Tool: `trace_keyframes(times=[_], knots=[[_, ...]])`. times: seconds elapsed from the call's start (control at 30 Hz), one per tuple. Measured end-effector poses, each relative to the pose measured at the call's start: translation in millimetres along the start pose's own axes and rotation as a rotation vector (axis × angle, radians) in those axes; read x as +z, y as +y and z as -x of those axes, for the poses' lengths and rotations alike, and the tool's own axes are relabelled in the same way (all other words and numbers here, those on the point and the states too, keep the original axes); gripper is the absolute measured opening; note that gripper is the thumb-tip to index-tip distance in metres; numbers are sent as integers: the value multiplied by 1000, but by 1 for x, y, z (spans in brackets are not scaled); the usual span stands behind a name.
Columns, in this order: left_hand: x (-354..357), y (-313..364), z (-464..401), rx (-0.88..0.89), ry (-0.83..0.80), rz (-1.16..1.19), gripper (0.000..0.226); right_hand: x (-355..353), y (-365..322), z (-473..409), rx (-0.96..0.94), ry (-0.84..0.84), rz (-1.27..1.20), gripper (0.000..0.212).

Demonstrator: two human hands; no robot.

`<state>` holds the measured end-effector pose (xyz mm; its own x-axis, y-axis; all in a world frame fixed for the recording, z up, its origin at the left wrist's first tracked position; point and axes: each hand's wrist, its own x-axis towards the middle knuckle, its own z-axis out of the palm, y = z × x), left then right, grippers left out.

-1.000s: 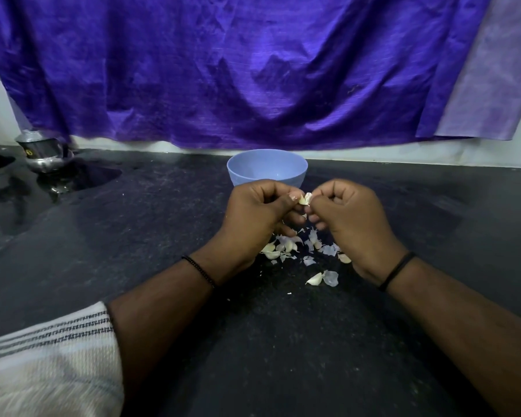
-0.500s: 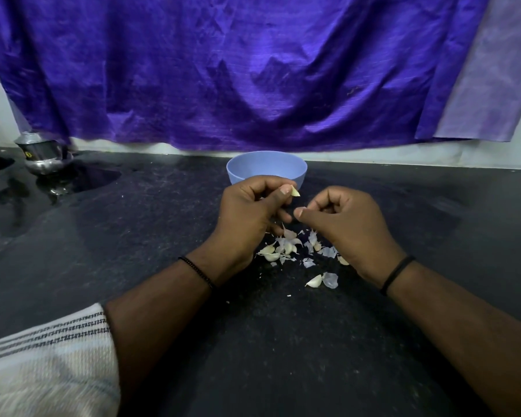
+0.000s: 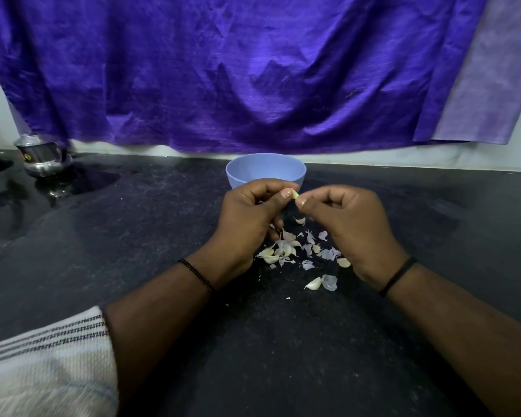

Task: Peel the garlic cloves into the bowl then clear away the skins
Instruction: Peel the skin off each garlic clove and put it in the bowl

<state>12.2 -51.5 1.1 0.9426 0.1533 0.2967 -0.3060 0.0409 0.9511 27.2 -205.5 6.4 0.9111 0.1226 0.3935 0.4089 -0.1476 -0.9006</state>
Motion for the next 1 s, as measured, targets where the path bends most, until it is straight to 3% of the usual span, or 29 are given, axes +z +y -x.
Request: trace_keyframes(times=[0.17, 0.33, 0.6, 0.77, 1.0], knots=[[1, -4, 0, -6, -17, -14, 12, -1, 3, -2, 1, 36, 22, 2], [0, -2, 0, -38, -39, 0, 12, -1, 5, 0, -127, 95, 141, 4], [0, 1, 0, -36, -38, -2, 8, -1, 7, -2, -127, 79, 70, 13], [-2, 1, 0, 47, -17, -117, 6, -2, 9, -4, -102, 75, 14, 11], [-3, -4, 1, 343, 24, -499, 6, -2, 9, -5, -103, 55, -2, 15]])
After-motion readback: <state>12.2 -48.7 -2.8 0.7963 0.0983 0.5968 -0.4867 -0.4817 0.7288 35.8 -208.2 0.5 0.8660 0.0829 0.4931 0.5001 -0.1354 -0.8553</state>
